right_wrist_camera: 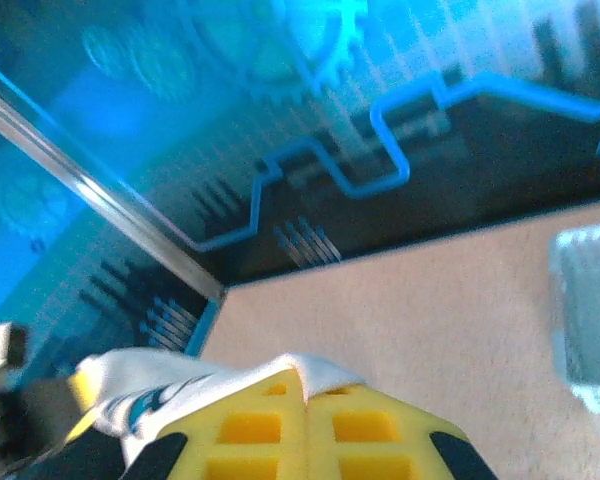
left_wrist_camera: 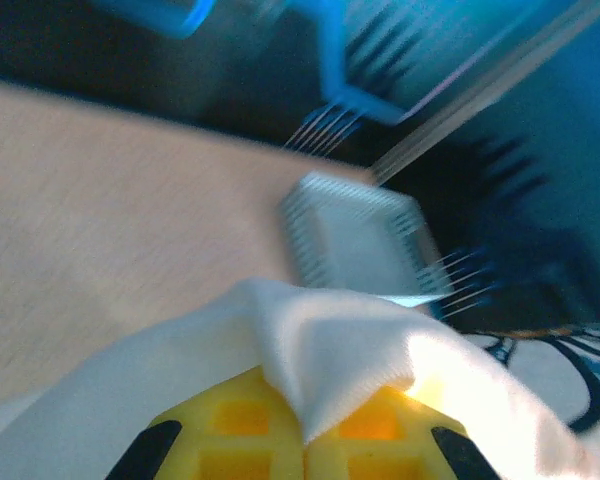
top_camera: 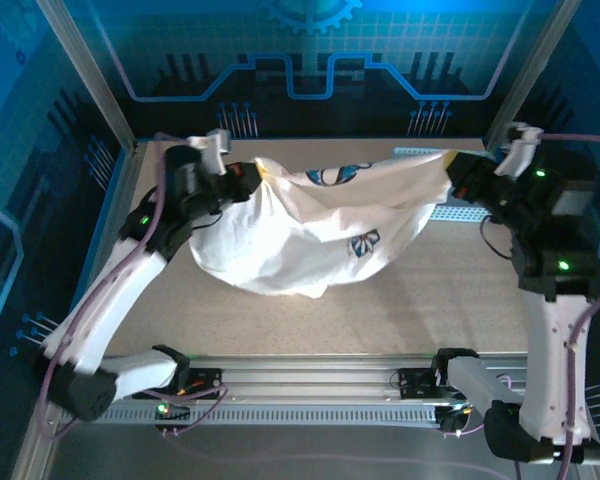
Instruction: Fold the inside-out t-shirt
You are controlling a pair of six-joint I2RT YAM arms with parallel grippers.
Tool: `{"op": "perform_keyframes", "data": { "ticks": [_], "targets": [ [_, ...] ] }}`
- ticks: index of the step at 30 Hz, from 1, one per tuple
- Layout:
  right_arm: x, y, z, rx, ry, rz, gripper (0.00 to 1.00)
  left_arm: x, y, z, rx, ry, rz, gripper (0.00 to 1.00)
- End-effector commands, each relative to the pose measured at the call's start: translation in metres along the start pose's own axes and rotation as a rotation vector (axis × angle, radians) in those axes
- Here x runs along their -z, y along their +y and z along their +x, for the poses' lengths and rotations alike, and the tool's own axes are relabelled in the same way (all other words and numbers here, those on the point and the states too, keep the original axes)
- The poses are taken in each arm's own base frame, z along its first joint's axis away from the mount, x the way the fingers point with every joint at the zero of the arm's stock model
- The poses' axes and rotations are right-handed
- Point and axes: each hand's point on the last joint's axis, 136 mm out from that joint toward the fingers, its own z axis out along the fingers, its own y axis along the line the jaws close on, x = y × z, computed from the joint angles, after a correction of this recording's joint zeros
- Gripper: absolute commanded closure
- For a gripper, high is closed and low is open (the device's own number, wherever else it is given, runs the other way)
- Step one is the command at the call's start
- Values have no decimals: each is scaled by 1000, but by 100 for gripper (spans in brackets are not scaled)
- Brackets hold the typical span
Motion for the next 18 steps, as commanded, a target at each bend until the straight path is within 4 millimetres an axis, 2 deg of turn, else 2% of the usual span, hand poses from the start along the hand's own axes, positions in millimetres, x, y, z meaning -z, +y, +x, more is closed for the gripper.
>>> {"op": "perform_keyframes", "data": {
  "ticks": [1,3,5,7,9,13,15,18],
  "targets": [
    [-42,-18,37,4,132,26,100,-11,35,36,27,174,-136,100],
    [-43,-12,37,18,140,5,100,3,17,21,-1,115,-72,100],
    [-32,3,22,50,98,-31,100,29,-14,2,-43,30,38,100],
    [-11,29,-2,102,24,-85,100,63,-45,-14,-82,-84,169,100],
    [20,57,-28,167,-90,-138,100,103,-68,-26,-115,-228,291,100],
    [72,84,-54,220,-226,-135,100,136,-75,-25,-111,-290,324,100],
    [95,95,-58,245,-262,-145,100,147,-81,-19,-103,-285,368,100],
    [116,106,-55,263,-272,-171,100,164,-88,-11,-110,-279,413,100]
  ]
}}
